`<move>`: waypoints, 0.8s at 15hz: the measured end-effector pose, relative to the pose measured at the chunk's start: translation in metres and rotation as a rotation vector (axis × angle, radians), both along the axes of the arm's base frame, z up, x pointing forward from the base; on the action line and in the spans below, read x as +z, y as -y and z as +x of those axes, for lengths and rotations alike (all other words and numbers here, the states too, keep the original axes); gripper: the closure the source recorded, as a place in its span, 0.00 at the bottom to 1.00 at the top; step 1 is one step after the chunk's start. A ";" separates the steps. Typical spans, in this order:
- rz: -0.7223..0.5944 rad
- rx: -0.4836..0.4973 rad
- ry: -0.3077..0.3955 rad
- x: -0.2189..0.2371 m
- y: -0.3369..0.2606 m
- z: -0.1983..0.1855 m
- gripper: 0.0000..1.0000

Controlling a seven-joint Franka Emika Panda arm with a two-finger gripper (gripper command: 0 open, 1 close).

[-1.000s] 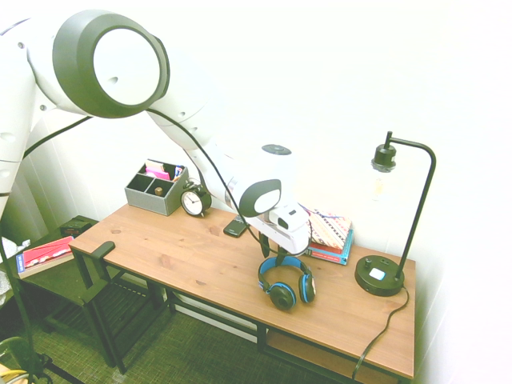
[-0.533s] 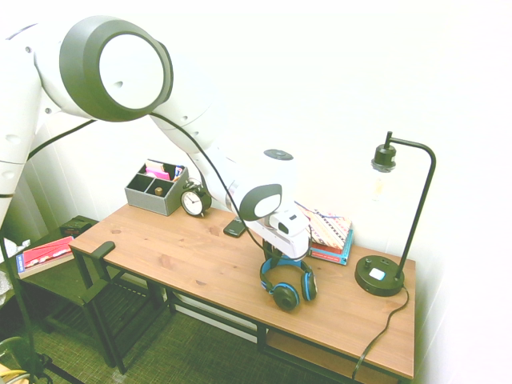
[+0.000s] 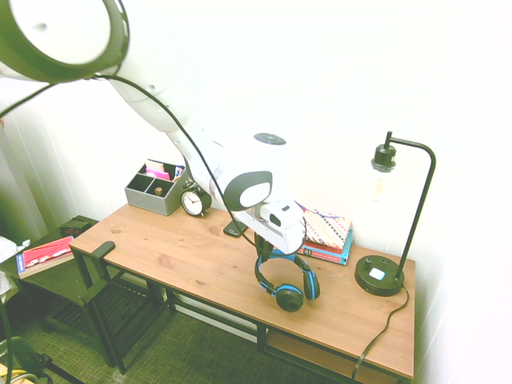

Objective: Hang the headphone

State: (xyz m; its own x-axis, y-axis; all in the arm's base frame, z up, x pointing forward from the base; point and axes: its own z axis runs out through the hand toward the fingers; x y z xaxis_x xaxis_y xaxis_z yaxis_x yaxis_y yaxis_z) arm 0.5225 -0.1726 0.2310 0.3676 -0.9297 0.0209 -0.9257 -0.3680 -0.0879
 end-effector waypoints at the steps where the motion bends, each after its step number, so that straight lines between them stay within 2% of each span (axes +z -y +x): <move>1: -0.012 0.033 0.006 0.015 -0.014 -0.008 1.00; 5: -0.091 0.144 0.025 0.058 -0.115 -0.048 1.00; 10: -0.109 0.297 0.032 0.066 -0.295 -0.155 1.00; 12: -0.096 0.339 0.045 0.072 -0.351 -0.177 1.00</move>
State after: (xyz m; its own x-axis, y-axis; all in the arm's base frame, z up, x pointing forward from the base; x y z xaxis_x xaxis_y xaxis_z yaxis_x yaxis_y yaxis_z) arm 0.3453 0.1782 0.3025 0.6519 -0.7478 0.1257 -0.7453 -0.6625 -0.0754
